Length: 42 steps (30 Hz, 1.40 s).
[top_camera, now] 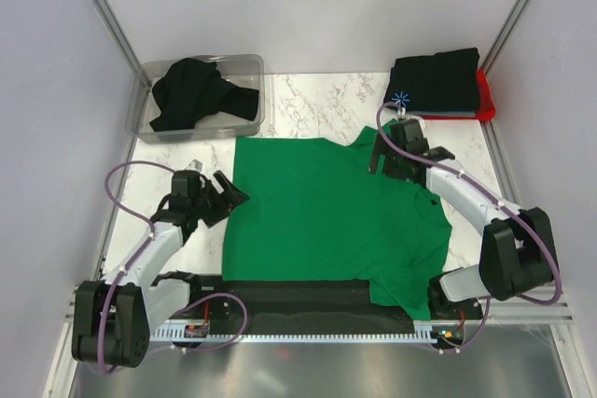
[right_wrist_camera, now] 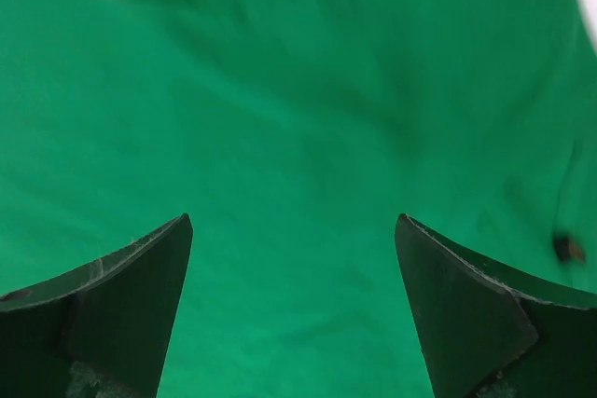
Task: Fold and stack the t-shirts
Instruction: Flatten the tshirt out
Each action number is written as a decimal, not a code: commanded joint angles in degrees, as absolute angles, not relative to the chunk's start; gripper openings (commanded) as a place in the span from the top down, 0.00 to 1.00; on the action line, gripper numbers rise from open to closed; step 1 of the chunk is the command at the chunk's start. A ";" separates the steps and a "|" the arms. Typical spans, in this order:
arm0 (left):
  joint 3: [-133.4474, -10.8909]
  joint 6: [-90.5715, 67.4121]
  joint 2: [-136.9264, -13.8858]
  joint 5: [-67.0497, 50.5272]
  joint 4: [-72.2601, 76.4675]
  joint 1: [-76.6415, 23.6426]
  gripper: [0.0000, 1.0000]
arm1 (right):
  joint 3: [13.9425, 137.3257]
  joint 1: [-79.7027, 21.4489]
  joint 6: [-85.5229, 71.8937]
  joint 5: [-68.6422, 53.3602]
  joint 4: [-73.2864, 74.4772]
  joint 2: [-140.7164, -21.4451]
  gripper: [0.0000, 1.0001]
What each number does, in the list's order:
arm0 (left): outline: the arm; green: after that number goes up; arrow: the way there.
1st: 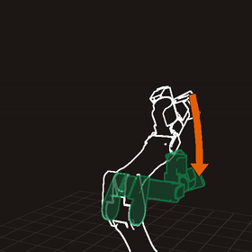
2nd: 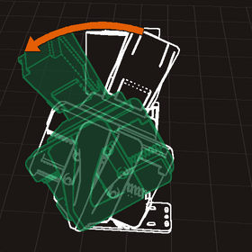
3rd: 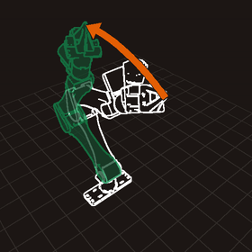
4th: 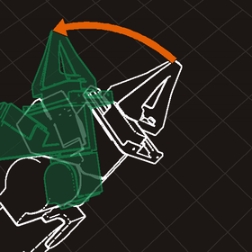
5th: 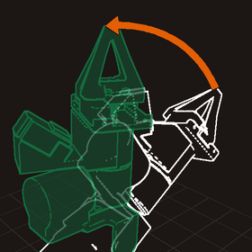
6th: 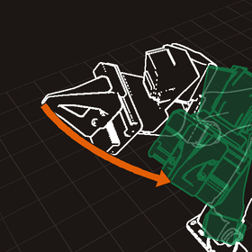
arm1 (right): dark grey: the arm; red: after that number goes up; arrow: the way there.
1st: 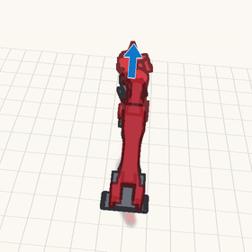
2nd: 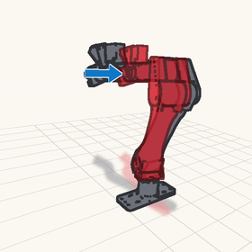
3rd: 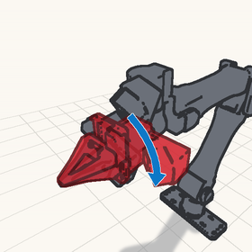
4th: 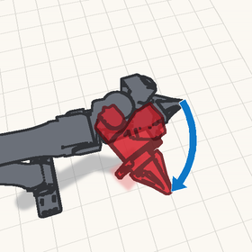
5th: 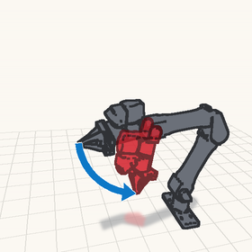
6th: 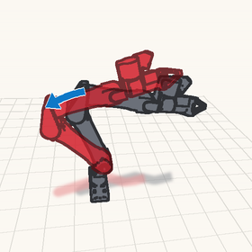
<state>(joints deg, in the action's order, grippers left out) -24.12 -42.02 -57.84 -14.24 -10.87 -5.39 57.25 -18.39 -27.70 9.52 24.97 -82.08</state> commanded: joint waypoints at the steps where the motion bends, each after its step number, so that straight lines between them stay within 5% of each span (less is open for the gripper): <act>1: -24.43 -43.50 -60.63 -14.77 -10.46 -8.08 0.12 | 52.22 -18.90 -28.92 12.22 27.51 -79.45 0.02; 15: -41.12 -43.33 -86.73 -8.61 -11.60 -16.44 0.14 | 59.32 -15.21 -25.93 9.49 26.98 -100.62 0.02; 28: -61.25 -39.11 -104.50 -13.00 -18.44 -6.42 0.14 | 90.60 -14.50 -24.87 6.33 34.62 -123.04 0.03; 35: -59.08 -39.03 -90.38 -15.12 -21.70 -6.33 0.13 | 90.01 -14.59 -23.38 7.29 36.74 -112.17 0.02; 42: -45.37 -42.70 -61.73 -6.87 -30.64 -6.24 0.12 | 66.86 -14.59 -32.86 19.77 39.55 -86.61 0.02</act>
<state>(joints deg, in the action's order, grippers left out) -50.43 -41.43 -69.69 -11.66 -23.40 -6.24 76.40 -14.52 -26.98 13.04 37.10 -98.06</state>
